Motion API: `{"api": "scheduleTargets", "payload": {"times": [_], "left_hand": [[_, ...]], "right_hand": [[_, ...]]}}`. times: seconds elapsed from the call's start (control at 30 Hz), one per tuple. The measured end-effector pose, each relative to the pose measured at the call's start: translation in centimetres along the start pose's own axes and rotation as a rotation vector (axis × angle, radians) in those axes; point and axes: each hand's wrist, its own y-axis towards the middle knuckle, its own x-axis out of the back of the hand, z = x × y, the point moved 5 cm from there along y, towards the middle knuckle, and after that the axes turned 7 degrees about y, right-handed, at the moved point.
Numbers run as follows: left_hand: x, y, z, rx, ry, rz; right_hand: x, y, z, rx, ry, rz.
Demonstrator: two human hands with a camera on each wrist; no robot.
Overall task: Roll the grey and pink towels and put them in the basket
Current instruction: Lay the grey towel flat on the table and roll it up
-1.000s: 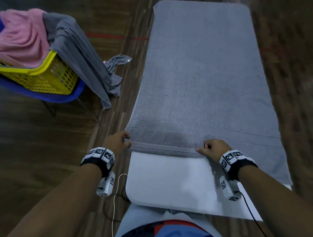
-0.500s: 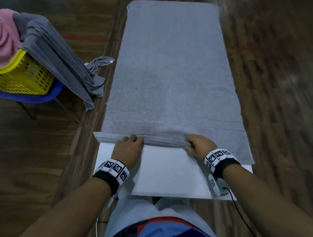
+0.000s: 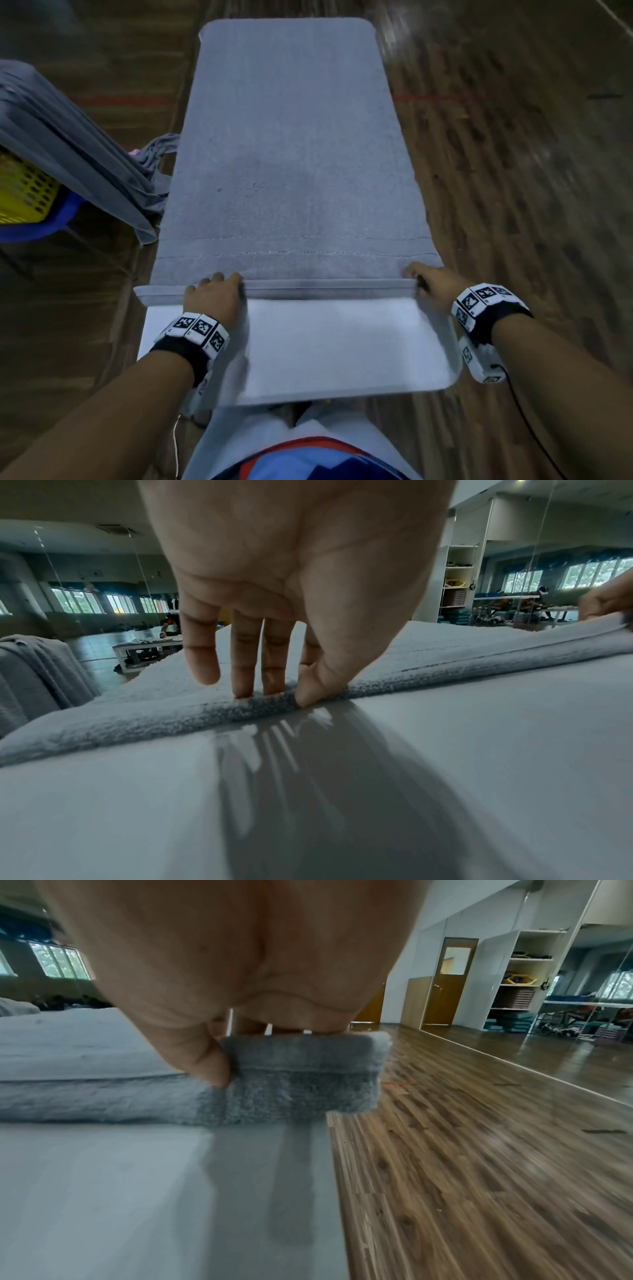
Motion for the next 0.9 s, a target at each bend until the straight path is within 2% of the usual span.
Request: {"api": "scheduleTargets", "payload": {"times": [0.13,0.33,0.5,0.57,0.63,0.73,0.83,0.9], "left_hand": [[0.1,0.2,-0.2,0.009,-0.021,0.047],[-0.6,0.4,0.4,0.017,-0.051,0.125],[-0.6,0.0,1.1,-0.024,-0.082,0.066],[-0.7,-0.3,1.7,-0.046,-0.101,0.011],[-0.9,-0.5,2.5,-0.063,-0.13,-0.022],[-1.1,-0.5,4.1,-0.074,-0.172,-0.039],[-1.2,-0.4,5.9,-0.084,-0.177,-0.059],[-1.1,-0.4,7.5,-0.079,-0.186,-0.088]], "right_hand": [[0.7,0.1,-1.6,-0.073,-0.067,0.05],[1.3,0.4,-2.7,-0.144,-0.028,-0.058],[2.1,-0.2,-2.7,-0.197,-0.253,-0.216],[1.8,-0.8,-1.4,-0.149,-0.294,-0.345],[0.9,-0.9,0.6,-0.071,-0.253,-0.401],[-1.4,-0.3,4.6,0.074,-0.159,-0.33],[-4.5,0.7,9.2,0.221,-0.174,-0.219],[-5.9,1.5,12.0,0.286,-0.184,-0.196]]}}
